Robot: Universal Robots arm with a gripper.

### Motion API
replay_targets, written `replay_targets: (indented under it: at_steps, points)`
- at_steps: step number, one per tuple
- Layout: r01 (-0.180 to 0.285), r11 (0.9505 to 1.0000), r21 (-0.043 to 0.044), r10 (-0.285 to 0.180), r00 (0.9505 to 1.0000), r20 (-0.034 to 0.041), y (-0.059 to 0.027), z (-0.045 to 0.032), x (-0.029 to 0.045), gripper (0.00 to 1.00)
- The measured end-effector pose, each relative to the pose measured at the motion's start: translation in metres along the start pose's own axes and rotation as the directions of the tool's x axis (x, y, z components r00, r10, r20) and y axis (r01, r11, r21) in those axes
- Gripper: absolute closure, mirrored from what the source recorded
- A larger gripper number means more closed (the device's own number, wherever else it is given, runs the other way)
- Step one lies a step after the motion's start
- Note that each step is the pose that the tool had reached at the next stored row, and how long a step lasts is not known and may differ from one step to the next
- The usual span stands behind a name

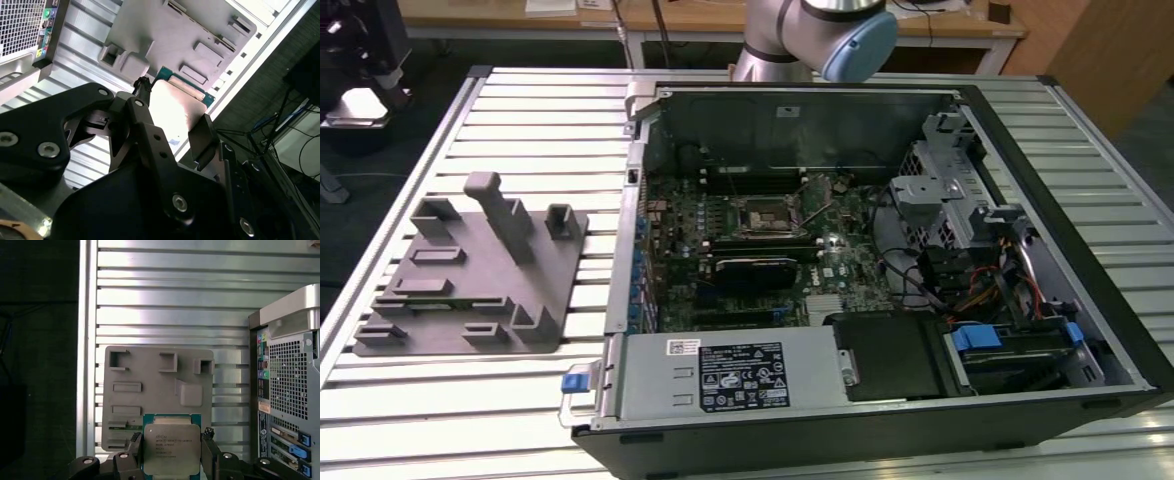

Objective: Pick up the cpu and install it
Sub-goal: 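Pick up the cpu and move it towards the insertion slot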

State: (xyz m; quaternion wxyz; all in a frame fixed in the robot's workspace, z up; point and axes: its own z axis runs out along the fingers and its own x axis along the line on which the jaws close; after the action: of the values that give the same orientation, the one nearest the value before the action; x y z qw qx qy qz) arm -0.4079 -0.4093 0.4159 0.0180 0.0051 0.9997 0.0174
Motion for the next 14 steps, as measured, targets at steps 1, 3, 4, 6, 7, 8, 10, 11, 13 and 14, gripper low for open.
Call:
replay_targets:
  at_steps: [1,3,4,6,7,8,10,11,13,14]
  points:
    - [0.000,1.0000,0.0000,0.000,1.0000,0.0001,0.0000,0.0001,-0.0014,0.45]
    - [0.000,1.0000,0.0000,0.000,1.0000,0.0000,0.0001,0.0002,-0.0041,0.45]
    - [0.000,1.0000,0.0000,0.000,1.0000,0.0001,0.0001,0.0002,-0.0056,0.45]
    - [0.000,1.0000,0.0000,0.000,1.0000,0.0000,0.0002,0.0003,-0.0086,0.45]
    - [0.000,1.0000,0.0000,0.000,1.0000,0.0000,0.0002,0.0004,-0.0101,0.45]
    - [0.000,1.0000,0.0000,0.000,1.0000,0.0000,0.0003,0.0004,-0.0117,0.45]
    - [0.000,1.0000,0.0000,0.000,1.0000,0.0000,0.0003,0.0005,-0.0150,0.45]
    - [0.000,1.0000,0.0000,0.000,1.0000,0.0001,0.0003,0.0006,-0.0166,0.45]
    - [0.000,1.0000,0.0000,0.000,1.0000,0.0001,0.0004,0.0008,-0.0198,0.45]
    - [0.000,1.0000,0.0000,0.000,1.0000,0.0000,0.0004,0.0008,-0.0214,0.45]
